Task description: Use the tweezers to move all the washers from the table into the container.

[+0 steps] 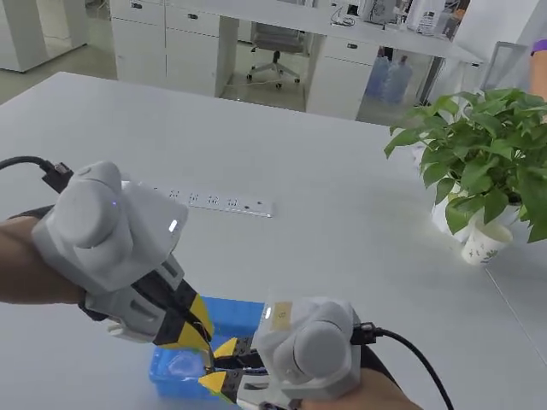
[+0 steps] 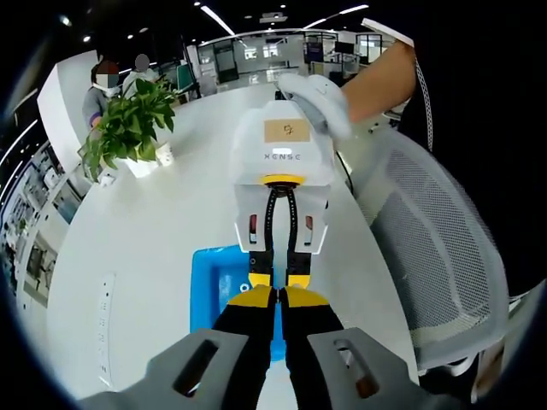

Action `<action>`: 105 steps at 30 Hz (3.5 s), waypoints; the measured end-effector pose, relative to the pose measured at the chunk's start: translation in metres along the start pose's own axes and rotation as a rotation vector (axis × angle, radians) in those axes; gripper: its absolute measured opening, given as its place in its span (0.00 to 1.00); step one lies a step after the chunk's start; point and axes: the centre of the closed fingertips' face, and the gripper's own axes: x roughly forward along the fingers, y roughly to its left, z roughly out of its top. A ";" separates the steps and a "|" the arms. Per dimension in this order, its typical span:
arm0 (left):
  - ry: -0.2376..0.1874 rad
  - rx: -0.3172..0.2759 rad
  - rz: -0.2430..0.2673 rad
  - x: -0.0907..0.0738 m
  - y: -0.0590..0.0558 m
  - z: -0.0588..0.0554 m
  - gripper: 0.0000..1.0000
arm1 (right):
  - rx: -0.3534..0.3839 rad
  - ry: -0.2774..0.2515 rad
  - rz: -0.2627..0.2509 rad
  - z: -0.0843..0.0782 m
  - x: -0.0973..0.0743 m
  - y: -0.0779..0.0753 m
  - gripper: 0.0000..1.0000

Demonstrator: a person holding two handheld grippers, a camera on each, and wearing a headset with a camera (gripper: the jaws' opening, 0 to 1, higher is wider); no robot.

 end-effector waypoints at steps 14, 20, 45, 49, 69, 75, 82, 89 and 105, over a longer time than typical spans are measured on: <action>-0.006 -0.012 -0.017 0.003 -0.022 0.000 0.06 | -0.001 0.005 0.029 -0.002 0.000 0.023 0.10; 0.000 -0.008 -0.036 0.007 -0.031 -0.001 0.06 | 0.001 0.009 0.042 -0.007 0.002 0.034 0.10; 0.032 -0.028 -0.072 0.021 -0.052 -0.021 0.06 | 0.027 0.032 0.100 -0.025 0.017 0.061 0.11; 0.033 -0.030 -0.070 0.021 -0.054 -0.023 0.06 | 0.031 0.031 0.104 -0.026 0.019 0.062 0.11; 0.019 -0.038 -0.069 0.032 -0.055 -0.025 0.06 | 0.044 0.027 0.087 -0.032 0.023 0.062 0.11; 0.017 -0.042 -0.070 0.034 -0.056 -0.025 0.06 | 0.049 0.022 0.088 -0.032 0.024 0.062 0.13; 0.016 -0.040 -0.070 0.034 -0.056 -0.023 0.06 | 0.049 0.019 0.086 -0.032 0.024 0.063 0.13; 0.011 -0.040 -0.069 0.035 -0.055 -0.022 0.06 | 0.043 0.015 0.083 -0.032 0.025 0.061 0.13; 0.004 -0.045 -0.074 0.038 -0.055 -0.022 0.06 | 0.024 0.022 0.088 -0.034 0.026 0.062 0.11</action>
